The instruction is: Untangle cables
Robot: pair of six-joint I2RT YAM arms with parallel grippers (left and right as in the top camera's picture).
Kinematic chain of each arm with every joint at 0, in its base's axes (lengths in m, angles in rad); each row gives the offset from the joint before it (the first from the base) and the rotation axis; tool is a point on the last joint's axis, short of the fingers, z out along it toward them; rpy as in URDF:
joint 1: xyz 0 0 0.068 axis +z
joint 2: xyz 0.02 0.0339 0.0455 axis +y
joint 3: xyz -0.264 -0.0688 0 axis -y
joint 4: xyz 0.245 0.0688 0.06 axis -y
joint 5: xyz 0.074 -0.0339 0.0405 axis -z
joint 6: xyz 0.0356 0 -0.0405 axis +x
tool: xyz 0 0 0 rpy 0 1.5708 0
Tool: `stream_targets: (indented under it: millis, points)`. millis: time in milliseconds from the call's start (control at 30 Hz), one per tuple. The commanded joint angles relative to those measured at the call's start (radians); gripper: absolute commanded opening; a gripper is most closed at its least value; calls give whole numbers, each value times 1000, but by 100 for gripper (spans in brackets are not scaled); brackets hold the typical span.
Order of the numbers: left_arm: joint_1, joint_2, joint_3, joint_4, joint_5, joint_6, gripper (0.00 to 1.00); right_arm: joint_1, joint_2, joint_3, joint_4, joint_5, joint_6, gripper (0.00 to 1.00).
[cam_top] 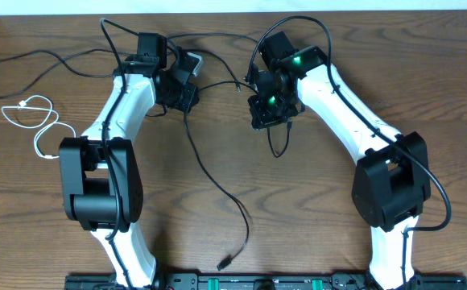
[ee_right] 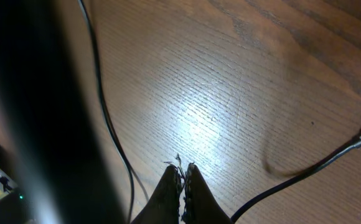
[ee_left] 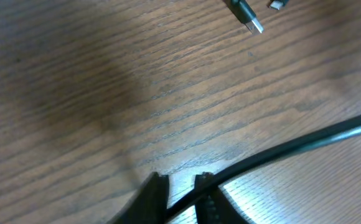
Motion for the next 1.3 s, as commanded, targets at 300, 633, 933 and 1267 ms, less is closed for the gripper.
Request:
stream_targets:
  millis: [300,633,933,1267]
  points:
    - [10,-98,-3,-69,1,-151,7,2,-11,0,-34,-6,3,11]
    - [139,-373,-3,-143,2,-383,7,2,-11,0,-62,-5,-19,4]
    - [150,-420,-3,-335,2,-383,7,2,-11,0,5,-10,-19,22]
    - [150,-420,-3,-409,51,-383,7,4,-11,0,317,-6,-63,93]
